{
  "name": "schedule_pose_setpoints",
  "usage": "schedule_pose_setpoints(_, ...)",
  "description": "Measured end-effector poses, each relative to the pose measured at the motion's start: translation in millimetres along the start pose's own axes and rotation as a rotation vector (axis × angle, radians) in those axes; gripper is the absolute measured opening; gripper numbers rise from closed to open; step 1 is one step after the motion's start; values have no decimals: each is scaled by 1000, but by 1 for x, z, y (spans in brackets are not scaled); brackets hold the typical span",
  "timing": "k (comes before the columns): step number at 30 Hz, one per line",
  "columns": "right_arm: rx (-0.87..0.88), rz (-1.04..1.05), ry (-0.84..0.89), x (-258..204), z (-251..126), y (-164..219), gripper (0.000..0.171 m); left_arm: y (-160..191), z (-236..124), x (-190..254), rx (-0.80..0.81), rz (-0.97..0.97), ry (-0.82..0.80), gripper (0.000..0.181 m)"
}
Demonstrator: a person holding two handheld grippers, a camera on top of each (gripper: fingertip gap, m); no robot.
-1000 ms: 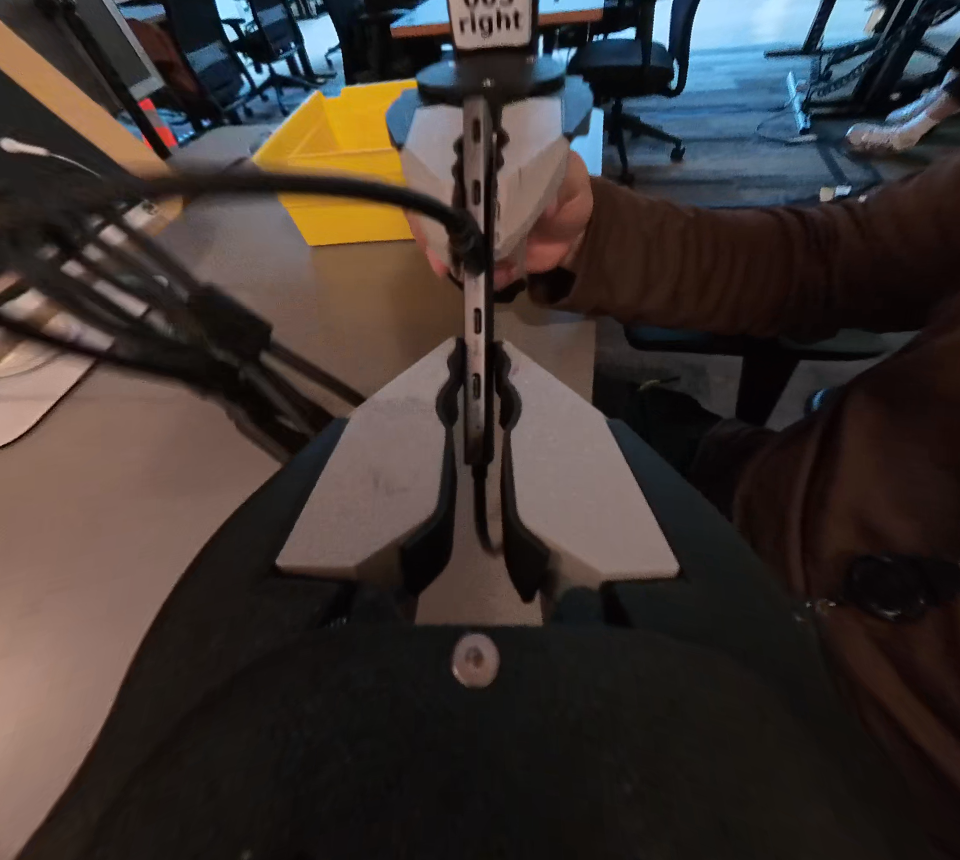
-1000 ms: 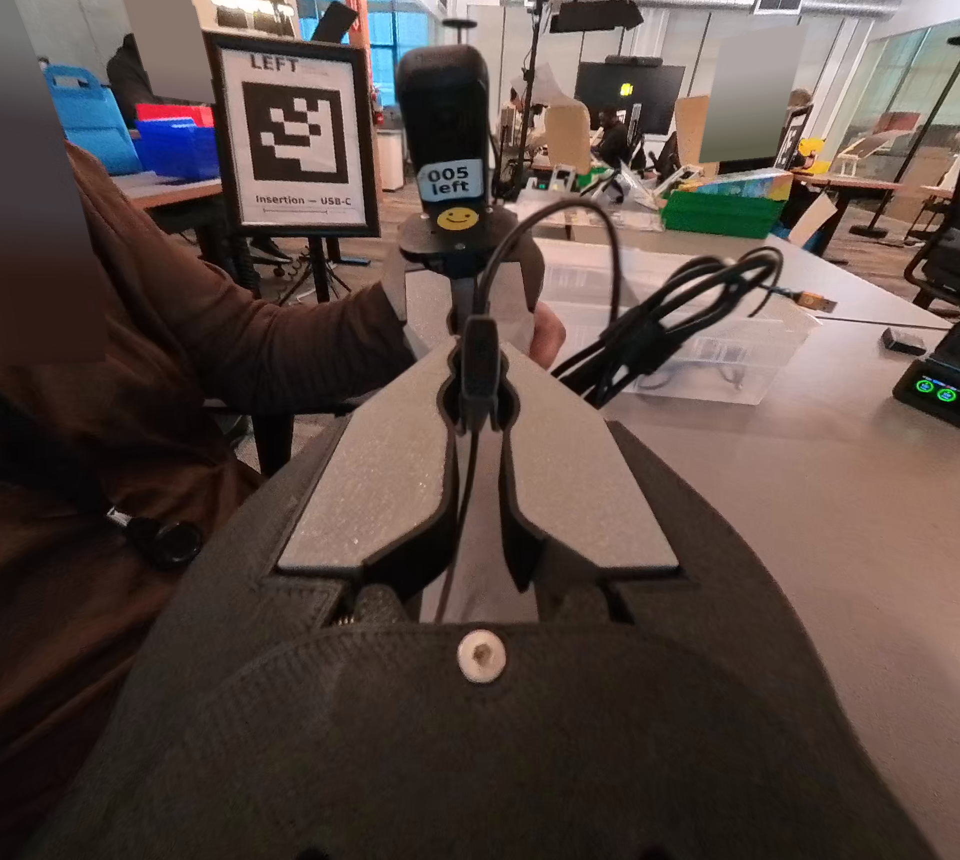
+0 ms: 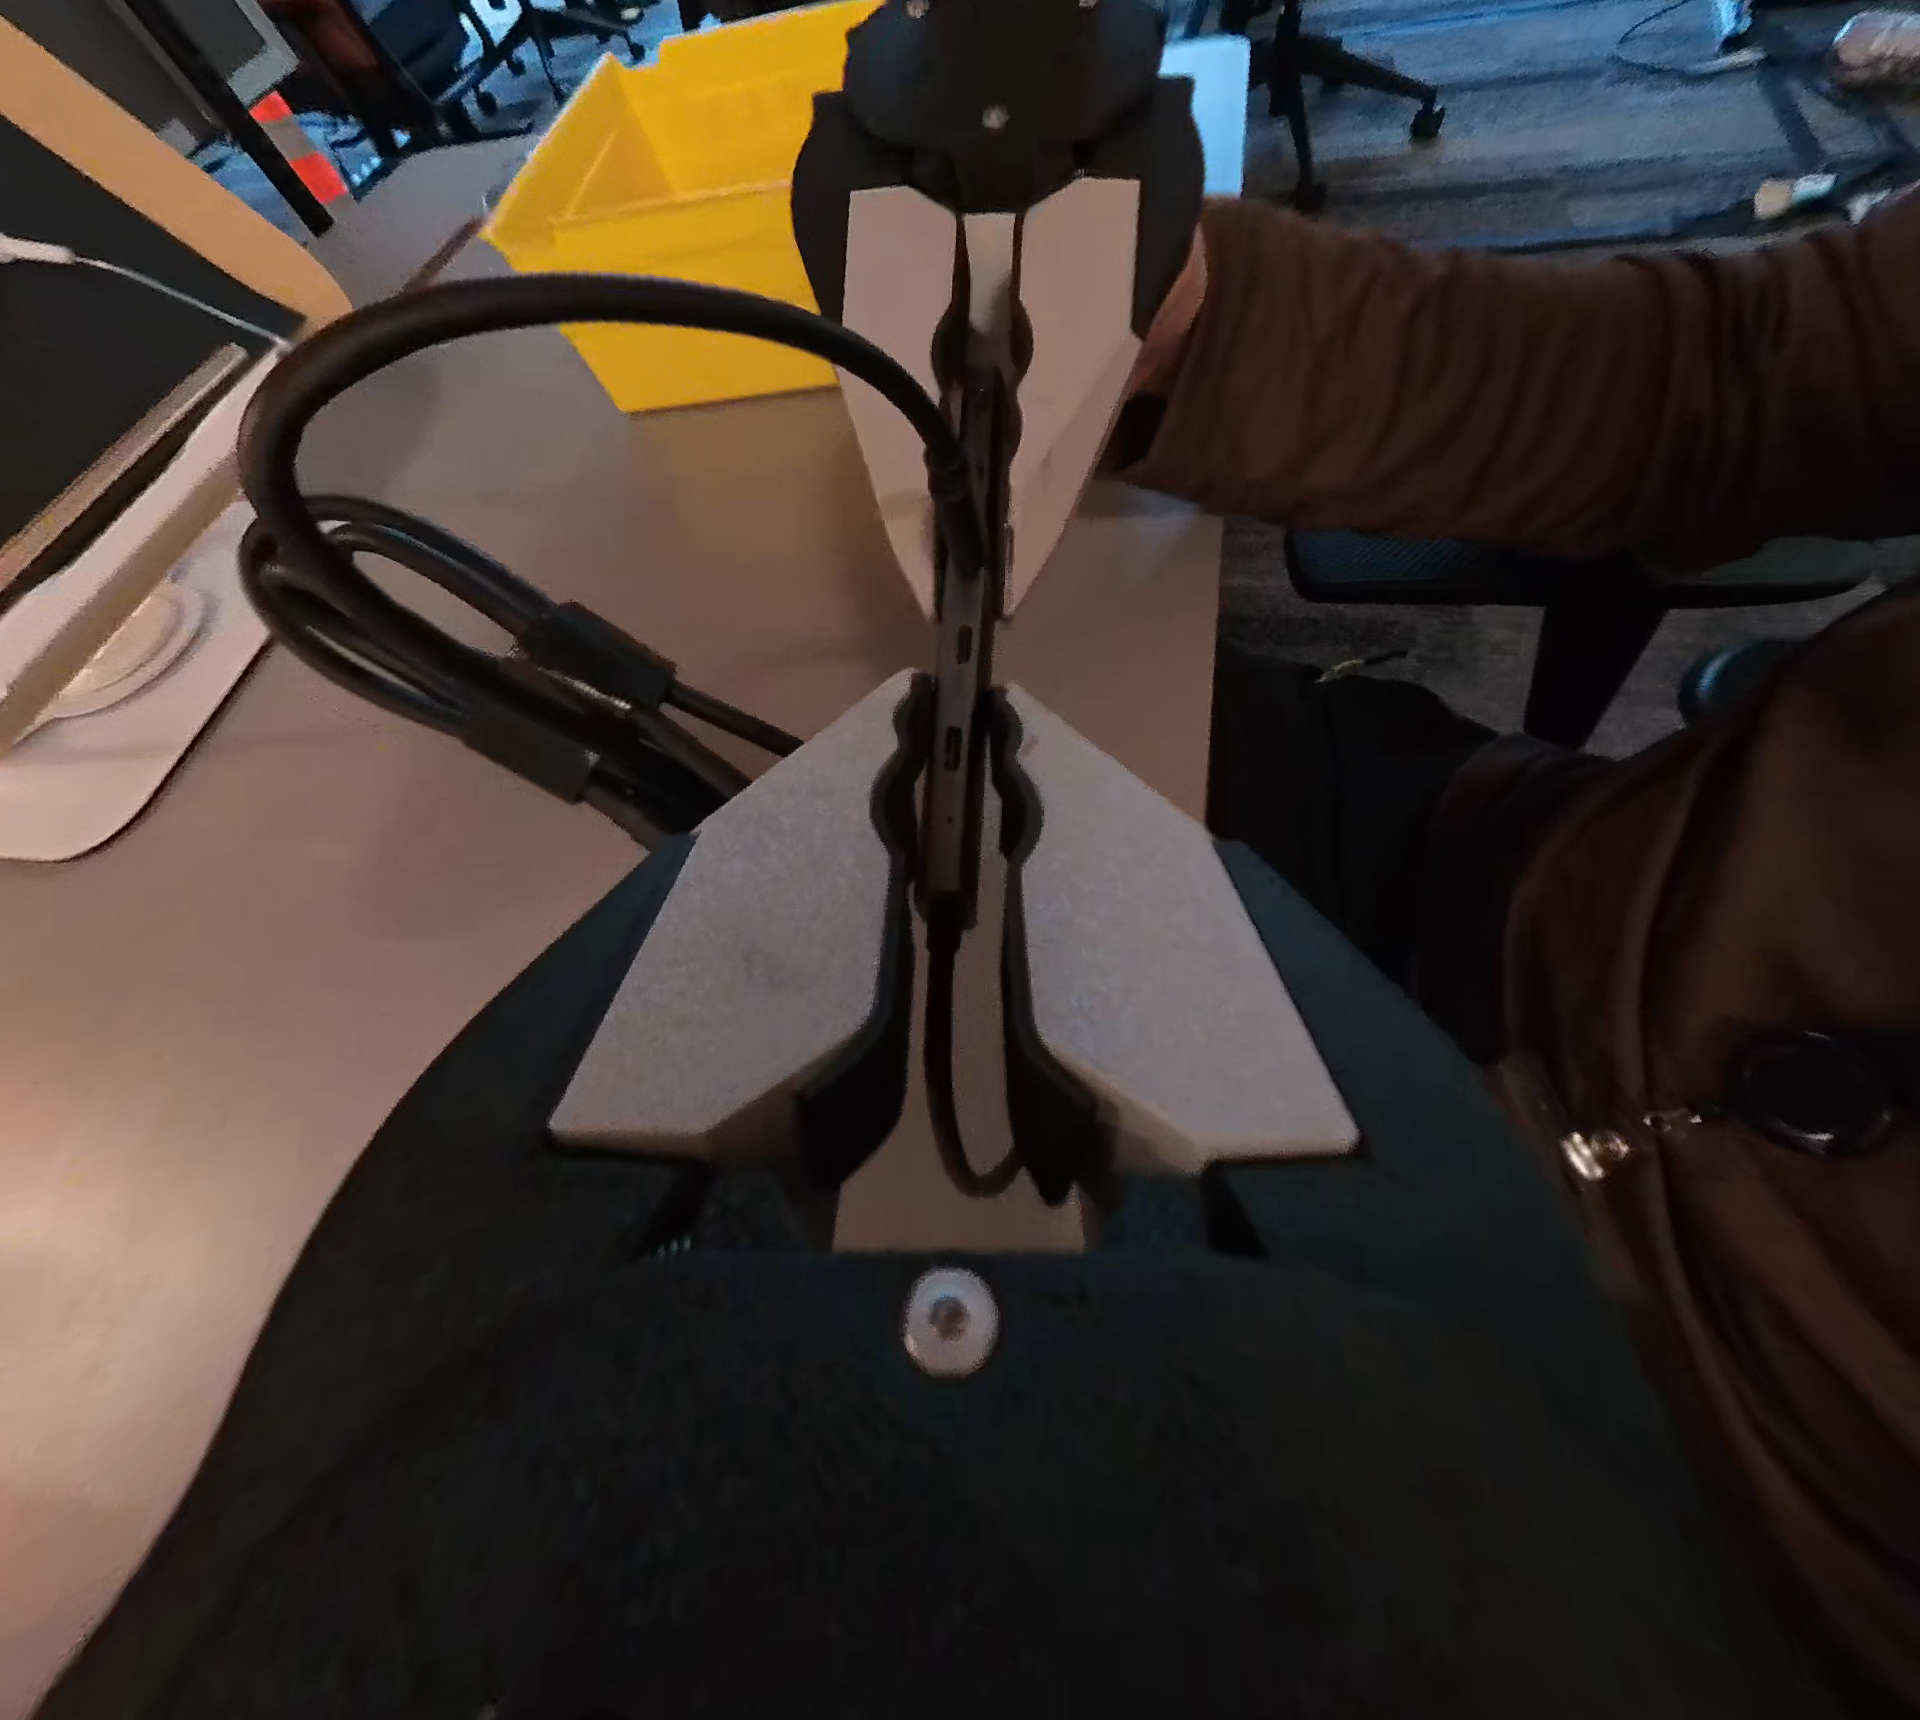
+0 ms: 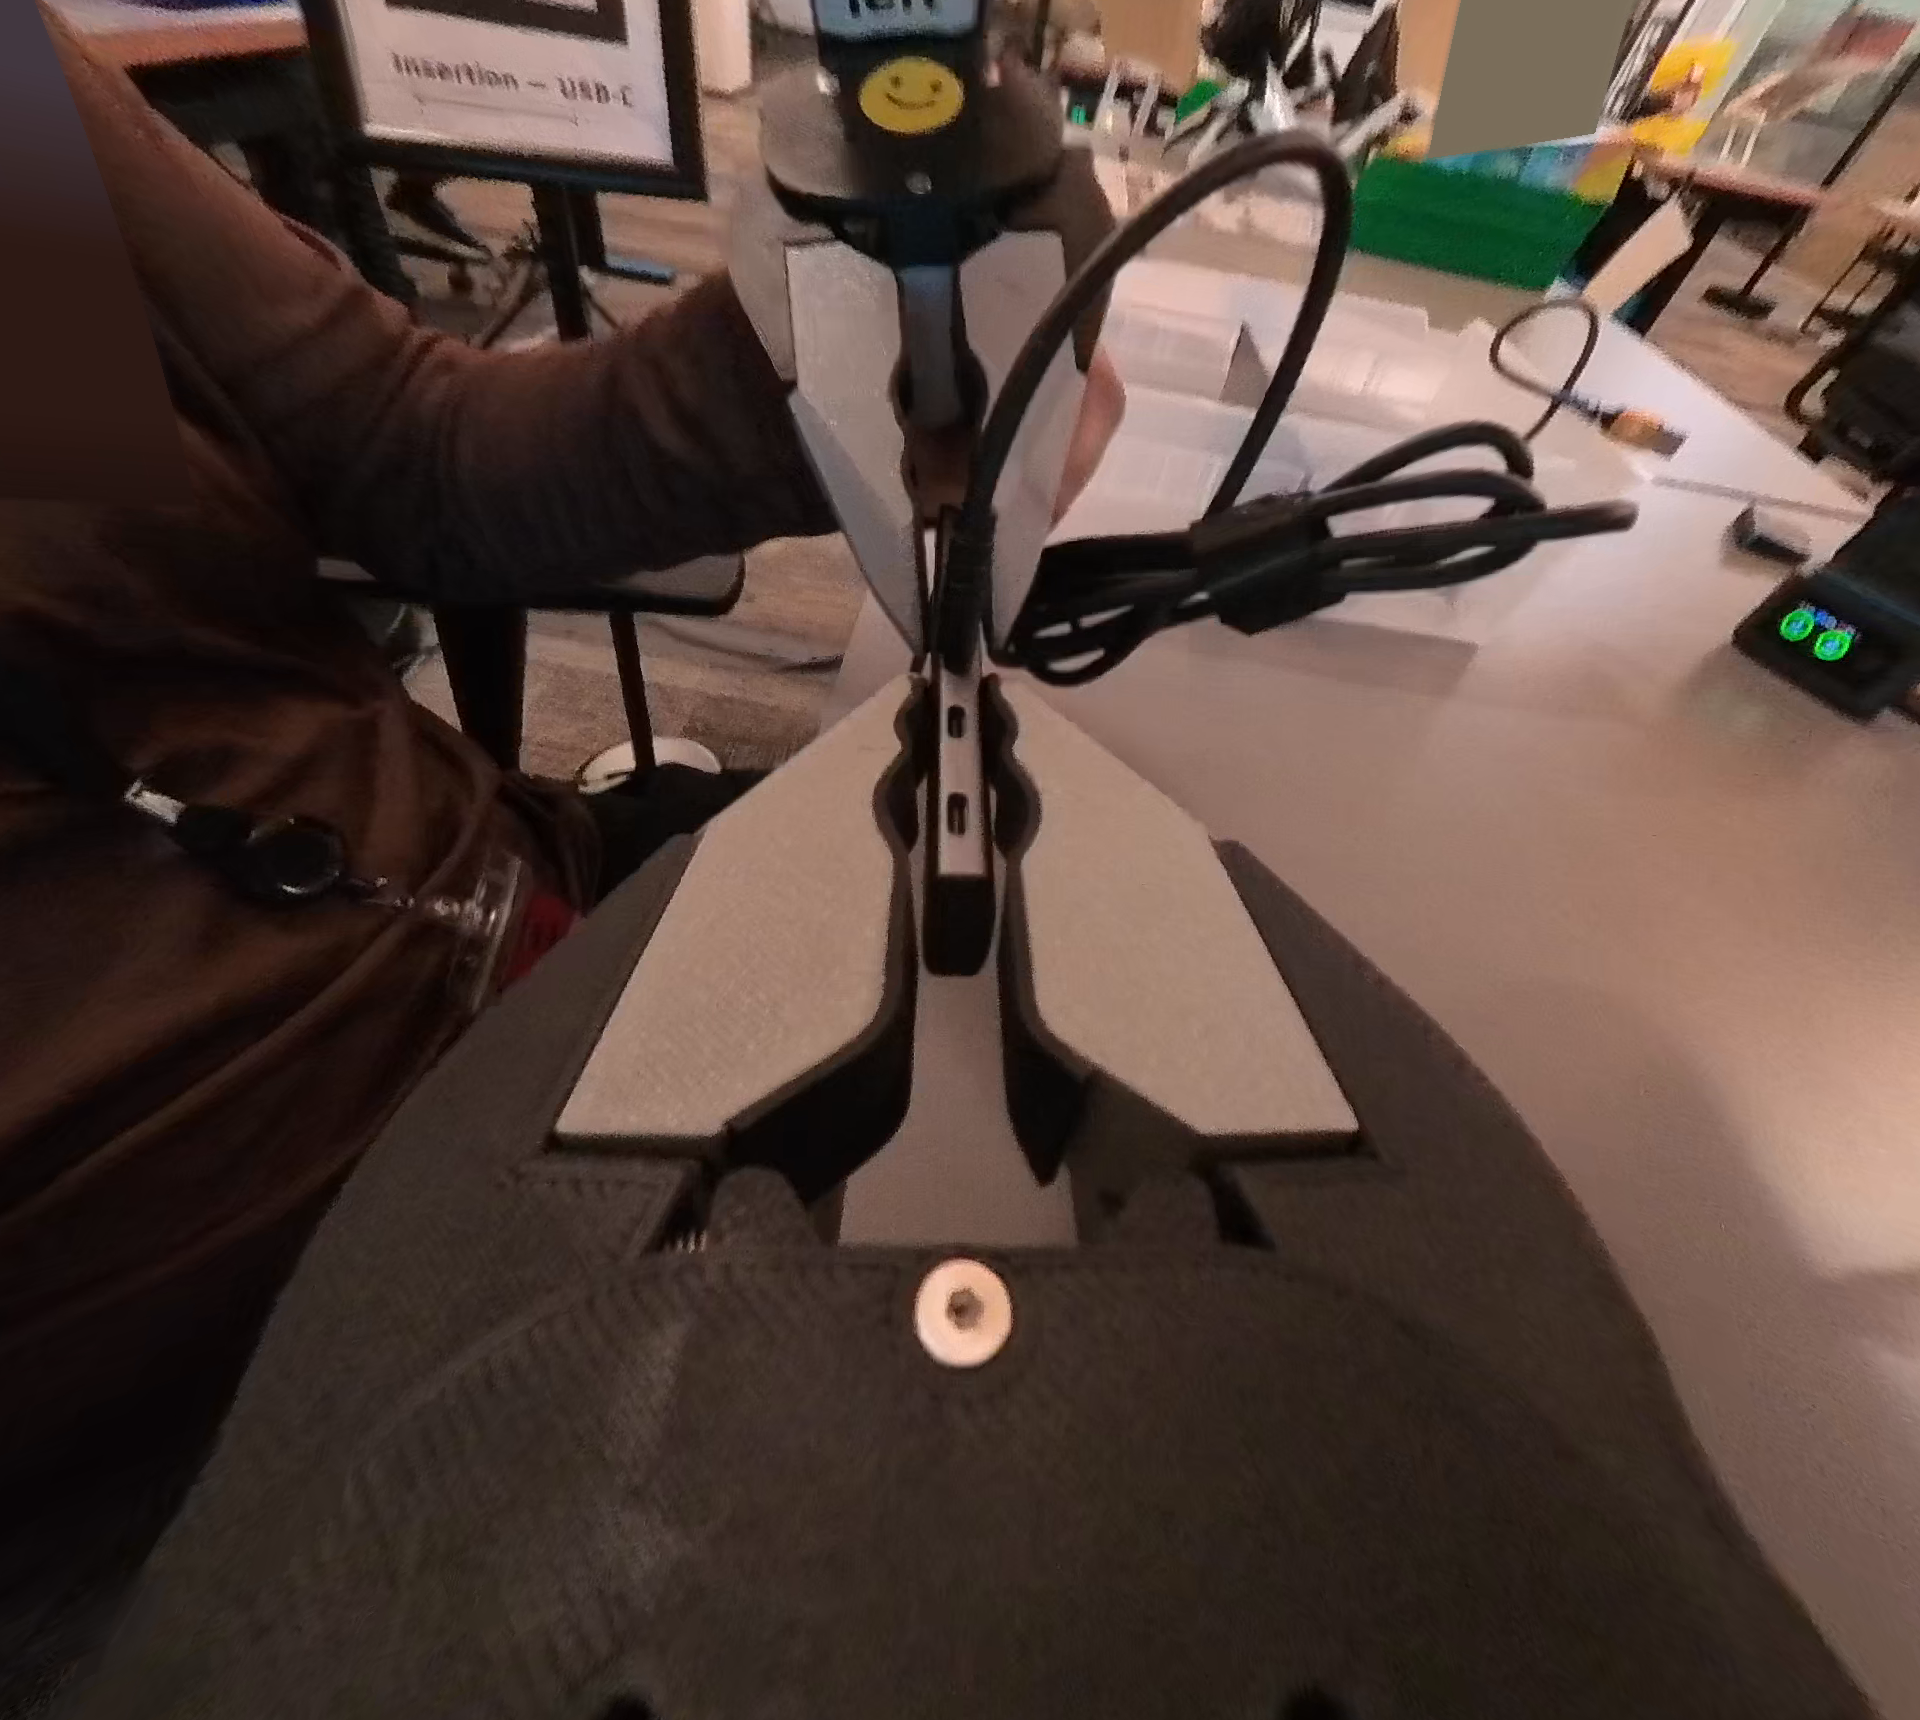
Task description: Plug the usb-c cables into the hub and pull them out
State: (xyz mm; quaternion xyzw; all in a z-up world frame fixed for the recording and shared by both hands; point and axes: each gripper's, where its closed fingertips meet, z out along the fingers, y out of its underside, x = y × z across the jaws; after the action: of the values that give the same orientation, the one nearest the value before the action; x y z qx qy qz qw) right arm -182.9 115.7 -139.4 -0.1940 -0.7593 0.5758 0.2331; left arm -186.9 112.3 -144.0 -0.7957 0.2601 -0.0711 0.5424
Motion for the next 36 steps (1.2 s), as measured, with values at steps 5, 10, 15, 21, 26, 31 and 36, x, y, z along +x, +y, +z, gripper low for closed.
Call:
schedule_pose_setpoints(5,40,-34,29,3,1,-3,7,-2,2,-4,53,-54,-24,9)
schedule_pose_setpoints(10,68,-45,-19,-6,5,-6,7,25,20,-2,-90,60,-69,14)
schedule_pose_setpoints(15,90,-38,-27,-7,1,-9,7,16,22,3,-82,81,-36,9)
schedule_pose_setpoints(21,46,-55,-19,-7,1,1,7,13,22,7,-25,65,-21,11)
schedule_pose_setpoints(26,75,-47,-23,-7,0,-4,7,5,15,8,8,7,28,8)
schedule_pose_setpoints(31,38,10,-8,-3,-2,0,8,7,18,4,-38,-11,9,8)
schedule_pose_setpoints(36,40,-9,12,-4,-9,-4,7,17,23,7,-104,2,6,8)
